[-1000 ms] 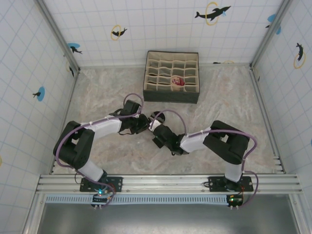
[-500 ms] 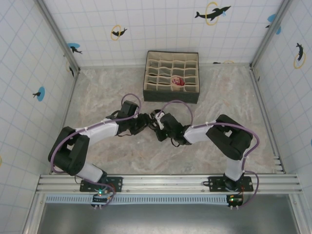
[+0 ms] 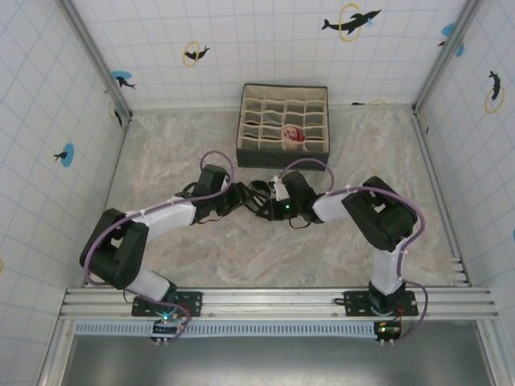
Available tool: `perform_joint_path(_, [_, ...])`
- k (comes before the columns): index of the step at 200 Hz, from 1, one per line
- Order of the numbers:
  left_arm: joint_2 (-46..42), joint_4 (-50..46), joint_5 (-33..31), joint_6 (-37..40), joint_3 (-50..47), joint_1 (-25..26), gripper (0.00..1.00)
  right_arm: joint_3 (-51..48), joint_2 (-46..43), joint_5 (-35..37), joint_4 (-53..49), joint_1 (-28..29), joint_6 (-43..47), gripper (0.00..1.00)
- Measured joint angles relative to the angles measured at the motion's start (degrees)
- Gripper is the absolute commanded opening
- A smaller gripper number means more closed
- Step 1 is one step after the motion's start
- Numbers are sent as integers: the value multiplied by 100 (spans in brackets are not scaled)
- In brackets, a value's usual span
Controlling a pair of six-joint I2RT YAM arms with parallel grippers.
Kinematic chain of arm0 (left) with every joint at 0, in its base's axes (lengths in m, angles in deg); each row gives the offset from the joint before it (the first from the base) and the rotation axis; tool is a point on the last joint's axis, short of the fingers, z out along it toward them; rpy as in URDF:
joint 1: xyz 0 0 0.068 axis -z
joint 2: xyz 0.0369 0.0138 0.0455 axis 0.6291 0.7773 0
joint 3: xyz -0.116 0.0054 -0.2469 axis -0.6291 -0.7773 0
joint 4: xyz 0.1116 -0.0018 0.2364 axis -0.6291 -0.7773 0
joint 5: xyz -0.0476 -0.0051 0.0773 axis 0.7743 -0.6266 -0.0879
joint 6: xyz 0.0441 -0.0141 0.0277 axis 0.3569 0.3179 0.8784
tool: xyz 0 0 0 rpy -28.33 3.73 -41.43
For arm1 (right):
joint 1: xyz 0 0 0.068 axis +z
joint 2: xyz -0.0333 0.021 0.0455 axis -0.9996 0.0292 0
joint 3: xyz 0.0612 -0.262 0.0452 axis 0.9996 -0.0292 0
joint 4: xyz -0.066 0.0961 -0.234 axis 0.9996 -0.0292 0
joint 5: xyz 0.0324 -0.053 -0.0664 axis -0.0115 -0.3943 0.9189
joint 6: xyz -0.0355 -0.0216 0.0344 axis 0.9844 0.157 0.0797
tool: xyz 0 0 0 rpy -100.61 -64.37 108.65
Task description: Roll the socks
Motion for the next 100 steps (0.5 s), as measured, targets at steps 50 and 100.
perform_joint_path(50, [380, 267, -125, -219, -15, 0, 69, 328, 55, -70, -533, -9, -103, 0])
perform_joint_path(100, [634, 380, -332, -450, -55, 0, 65, 809, 208, -22, -1104, 46, 210, 0])
